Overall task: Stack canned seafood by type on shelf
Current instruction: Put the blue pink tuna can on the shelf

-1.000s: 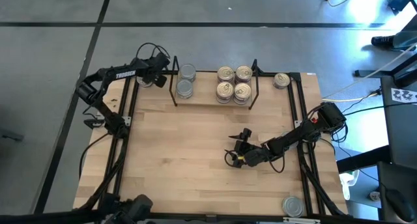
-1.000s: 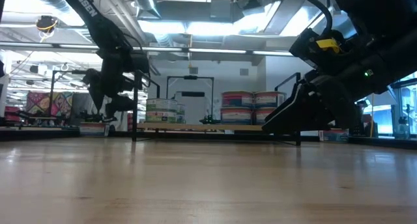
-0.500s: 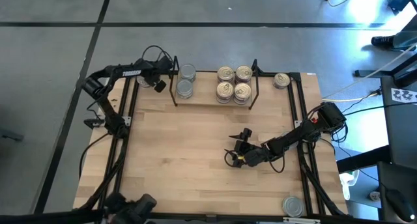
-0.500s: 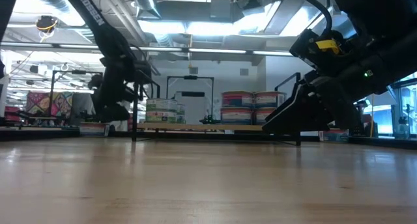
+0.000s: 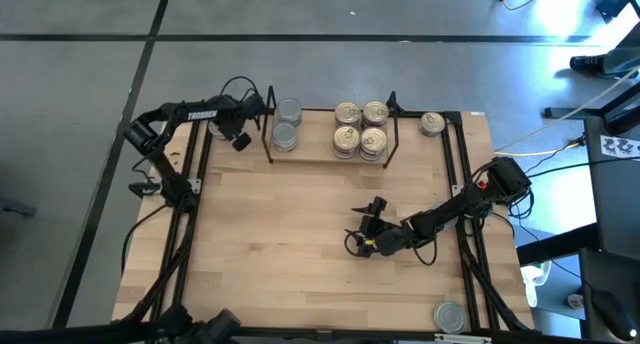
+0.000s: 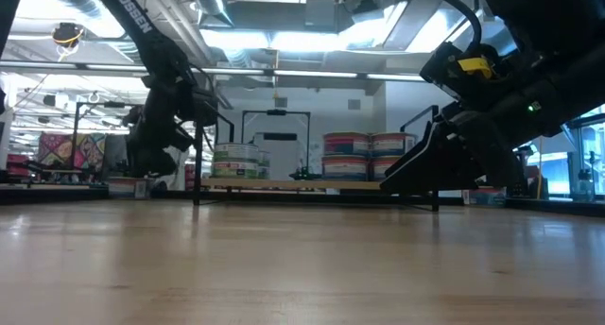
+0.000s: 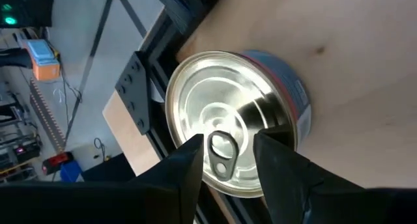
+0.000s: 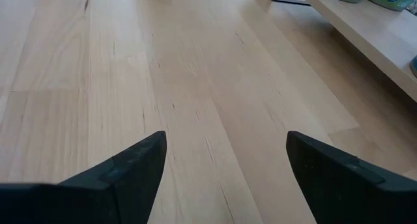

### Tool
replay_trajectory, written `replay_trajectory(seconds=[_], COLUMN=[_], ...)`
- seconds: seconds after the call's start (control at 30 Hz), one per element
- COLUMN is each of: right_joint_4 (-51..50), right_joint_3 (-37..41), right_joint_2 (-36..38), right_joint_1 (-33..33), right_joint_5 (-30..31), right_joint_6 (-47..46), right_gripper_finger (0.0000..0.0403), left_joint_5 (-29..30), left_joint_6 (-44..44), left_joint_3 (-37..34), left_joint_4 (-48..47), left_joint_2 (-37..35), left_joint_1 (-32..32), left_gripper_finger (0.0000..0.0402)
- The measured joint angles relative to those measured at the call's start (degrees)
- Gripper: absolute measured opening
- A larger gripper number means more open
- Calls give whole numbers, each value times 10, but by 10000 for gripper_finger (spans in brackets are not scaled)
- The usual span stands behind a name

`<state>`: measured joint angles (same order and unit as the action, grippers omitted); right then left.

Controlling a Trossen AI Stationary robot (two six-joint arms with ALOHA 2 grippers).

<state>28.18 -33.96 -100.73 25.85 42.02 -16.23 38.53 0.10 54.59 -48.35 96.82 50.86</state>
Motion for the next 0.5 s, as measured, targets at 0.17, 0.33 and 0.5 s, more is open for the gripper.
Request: replay_trajectory(seconds=[0.17, 0.33, 0.5], right_joint_4=[0, 0, 0], right_joint_3=[0, 0, 0], right_joint_2=[0, 0, 0], right_joint_1=[0, 0, 0], right_joint_5=[0, 0, 0], right_joint_6=[0, 0, 0], right_gripper_finger=[314, 314, 314], left_joint_5=[-11, -22, -30], left_joint_6=[-6, -33, -62], left_joint_3=[-1, -1, -2], left_joint_4=[-32, -98, -148], left_joint_2=[0, 0, 1], left_joint_1=[-19, -44, -71], left_gripper_finger=[136, 136, 136])
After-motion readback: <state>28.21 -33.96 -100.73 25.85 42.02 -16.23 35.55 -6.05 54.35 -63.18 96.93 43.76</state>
